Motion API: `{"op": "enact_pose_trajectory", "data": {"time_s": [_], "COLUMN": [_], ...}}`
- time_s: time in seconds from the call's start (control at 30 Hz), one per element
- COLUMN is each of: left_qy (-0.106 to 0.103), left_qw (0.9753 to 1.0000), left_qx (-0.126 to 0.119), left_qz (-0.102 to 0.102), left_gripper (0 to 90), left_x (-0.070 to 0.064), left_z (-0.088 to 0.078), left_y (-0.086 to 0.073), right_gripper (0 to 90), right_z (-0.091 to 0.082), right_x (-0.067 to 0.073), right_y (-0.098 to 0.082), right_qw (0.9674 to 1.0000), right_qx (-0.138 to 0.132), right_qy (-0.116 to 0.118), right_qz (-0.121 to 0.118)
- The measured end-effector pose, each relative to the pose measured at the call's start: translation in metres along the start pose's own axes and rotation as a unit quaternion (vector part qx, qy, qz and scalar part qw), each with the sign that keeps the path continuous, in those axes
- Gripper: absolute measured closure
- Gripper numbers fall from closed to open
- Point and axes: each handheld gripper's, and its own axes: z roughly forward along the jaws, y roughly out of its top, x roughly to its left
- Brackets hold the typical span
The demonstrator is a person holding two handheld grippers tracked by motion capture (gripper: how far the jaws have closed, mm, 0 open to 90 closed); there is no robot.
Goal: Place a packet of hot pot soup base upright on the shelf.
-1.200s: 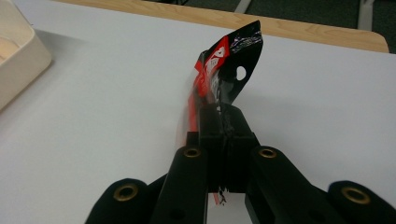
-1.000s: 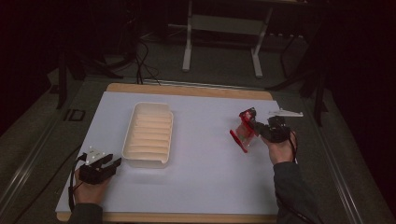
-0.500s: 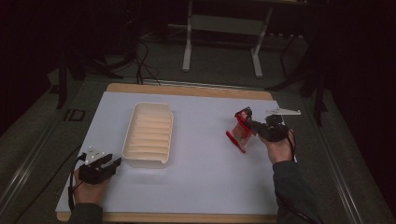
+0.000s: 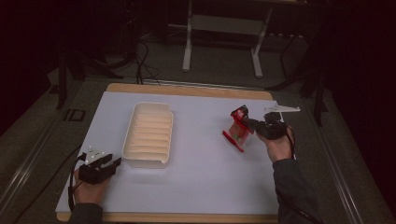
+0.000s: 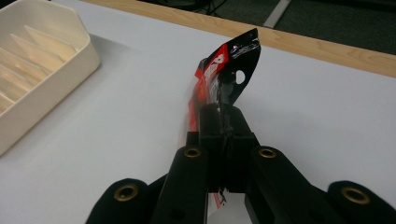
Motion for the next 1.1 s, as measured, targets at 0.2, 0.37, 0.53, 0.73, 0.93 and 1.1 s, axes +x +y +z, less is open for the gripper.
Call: {"op": "enact_pose_trajectory", "data": {"time_s": [0.2, 0.37, 0.53, 0.73, 0.93, 1.1], "left_qy": [0.000, 0.000, -0.001, 0.000, 0.000, -0.001], "left_qw": [1.0000, 1.0000, 1.0000, 1.0000, 1.0000, 1.0000], "left_qx": [0.000, 0.001, 0.000, -0.001, -0.001, 0.000], "left_qz": [0.000, -0.001, 0.000, 0.000, 0.001, 0.002], "left_gripper": [56.8, 55.8, 56.6, 57.0, 57.3, 57.7], "left_x": [0.000, 0.000, 0.000, 0.000, 0.000, 0.000], "left_z": [0.000, 0.000, 0.000, 0.000, 0.000, 0.000], "left_y": [0.000, 0.000, 0.000, 0.000, 0.000, 0.000], "right_gripper": [88.7, 88.7, 88.7, 88.7, 88.7, 88.7], "right_z": [0.001, 0.002, 0.005, 0.007, 0.010, 0.011], "right_x": [0.005, 0.010, 0.015, 0.022, 0.029, 0.034], "right_y": [0.005, 0.009, 0.011, 0.014, 0.015, 0.017], "right_qw": [0.9999, 0.9997, 0.9994, 0.9990, 0.9985, 0.9981], "right_qx": [0.003, 0.007, 0.008, 0.010, 0.010, 0.010], "right_qy": [0.005, 0.010, 0.018, 0.024, 0.033, 0.035], "right_qz": [-0.013, -0.022, -0.027, -0.036, -0.043, -0.049]}}
